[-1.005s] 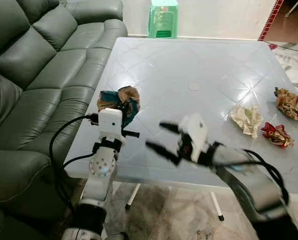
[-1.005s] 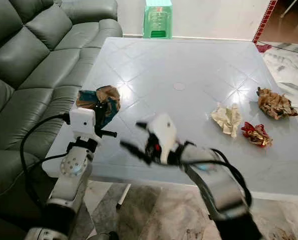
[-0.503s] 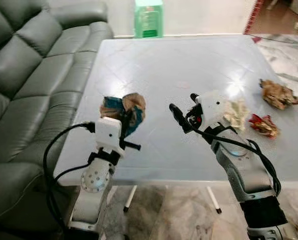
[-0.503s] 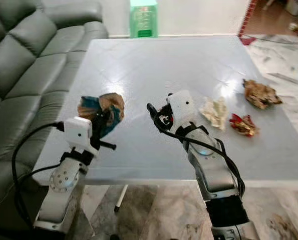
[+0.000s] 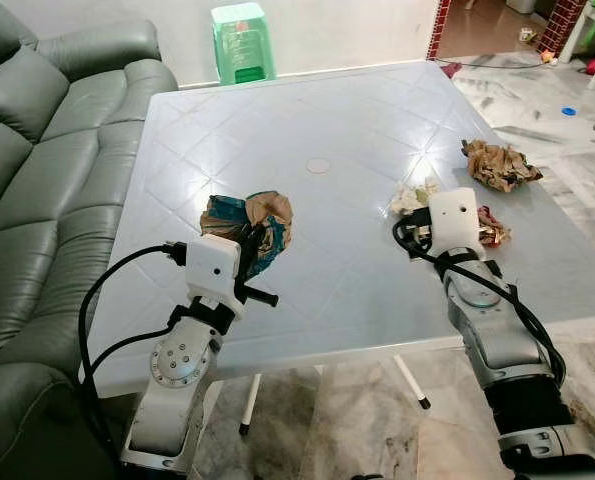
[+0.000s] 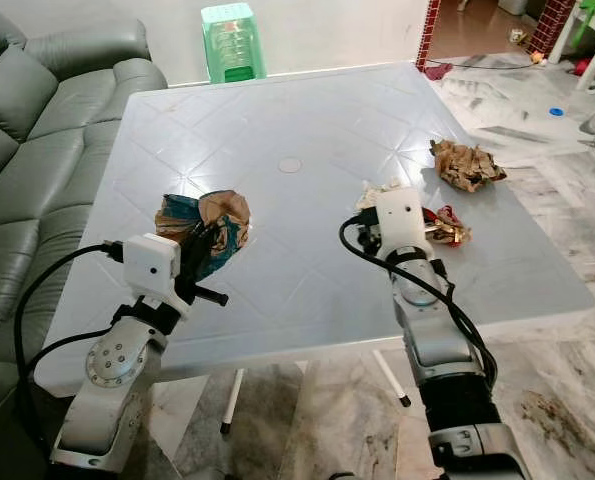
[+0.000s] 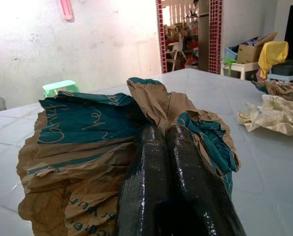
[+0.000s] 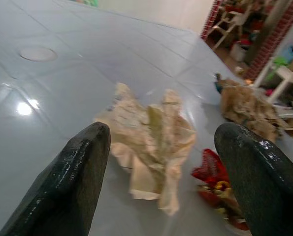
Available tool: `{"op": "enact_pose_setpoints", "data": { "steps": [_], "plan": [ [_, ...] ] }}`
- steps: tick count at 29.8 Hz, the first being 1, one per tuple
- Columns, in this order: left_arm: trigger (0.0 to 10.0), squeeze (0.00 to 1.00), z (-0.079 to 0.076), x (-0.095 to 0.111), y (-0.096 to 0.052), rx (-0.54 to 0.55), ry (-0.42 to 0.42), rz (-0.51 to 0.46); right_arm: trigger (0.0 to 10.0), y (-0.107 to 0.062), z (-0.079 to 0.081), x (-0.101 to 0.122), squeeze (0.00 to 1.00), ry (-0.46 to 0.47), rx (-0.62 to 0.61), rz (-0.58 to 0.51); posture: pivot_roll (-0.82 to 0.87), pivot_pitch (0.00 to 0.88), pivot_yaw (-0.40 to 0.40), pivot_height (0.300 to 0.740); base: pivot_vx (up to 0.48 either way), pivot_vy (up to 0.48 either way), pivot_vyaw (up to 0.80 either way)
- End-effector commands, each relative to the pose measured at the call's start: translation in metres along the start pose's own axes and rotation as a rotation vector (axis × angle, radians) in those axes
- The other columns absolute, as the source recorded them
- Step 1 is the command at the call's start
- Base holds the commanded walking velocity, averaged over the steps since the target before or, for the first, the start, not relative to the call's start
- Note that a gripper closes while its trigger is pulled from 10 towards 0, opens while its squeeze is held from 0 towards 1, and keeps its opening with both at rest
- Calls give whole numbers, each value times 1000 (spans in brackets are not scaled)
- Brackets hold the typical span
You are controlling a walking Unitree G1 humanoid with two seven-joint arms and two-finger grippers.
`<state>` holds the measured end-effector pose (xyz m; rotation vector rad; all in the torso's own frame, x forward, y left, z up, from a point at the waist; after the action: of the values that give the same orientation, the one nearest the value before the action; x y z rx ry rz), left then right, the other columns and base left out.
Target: Picking trash to rubbish bin
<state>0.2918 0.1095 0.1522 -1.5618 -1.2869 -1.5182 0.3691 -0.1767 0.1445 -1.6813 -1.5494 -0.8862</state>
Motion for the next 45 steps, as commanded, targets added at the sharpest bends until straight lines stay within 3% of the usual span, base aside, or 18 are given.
{"op": "enact_pose_setpoints", "data": {
  "steps": [1,7,18,24,29,36,40,45],
  "plan": [
    [0,0,1,2,-4,-4,8,12,10000,5,-3,3,0,-9,-37,-2,15,61,86,740,0,0,0],
    [0,0,2,2,-9,-7,9,34,10000,15,6,-2,0,7,-18,34,35,79,90,740,0,0,0],
    [0,0,-2,1,-17,-29,-9,70,10000,34,-5,-9,0,-4,-93,134,56,100,97,740,0,0,0],
    [0,0,-3,1,-18,-35,-18,78,10000,35,-3,-13,0,-8,-108,170,58,105,97,740,0,0,0],
    [0,0,-4,2,-17,-39,-30,80,10000,35,-20,-13,0,-83,-239,146,58,107,97,740,0,0,0],
    [0,0,-4,4,-16,-36,-38,72,10000,35,-13,-11,0,-28,-193,122,53,102,91,740,0,0,0],
    [0,0,1,10,-10,-3,-35,35,10000,36,-3,1,0,-52,-154,42,46,89,77,740,0,0,0],
    [0,0,1,8,-8,4,-38,35,10000,34,-10,-14,0,12,-199,130,36,78,67,740,0,0,0]
  ]
}}
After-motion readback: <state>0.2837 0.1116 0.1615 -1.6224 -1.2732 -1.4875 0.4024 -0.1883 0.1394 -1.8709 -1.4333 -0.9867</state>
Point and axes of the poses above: a point about 5 cm out from each wrist's last joint towards the gripper, its own y axis pointing out of the wrist towards the gripper, its own x axis along the axis of the wrist's last joint, z = x × y, the point moved 2 cm from there along y, pointing out of the wrist towards the gripper, and after that the axes turned 15 degrees about -y, right-handed, at the moved point
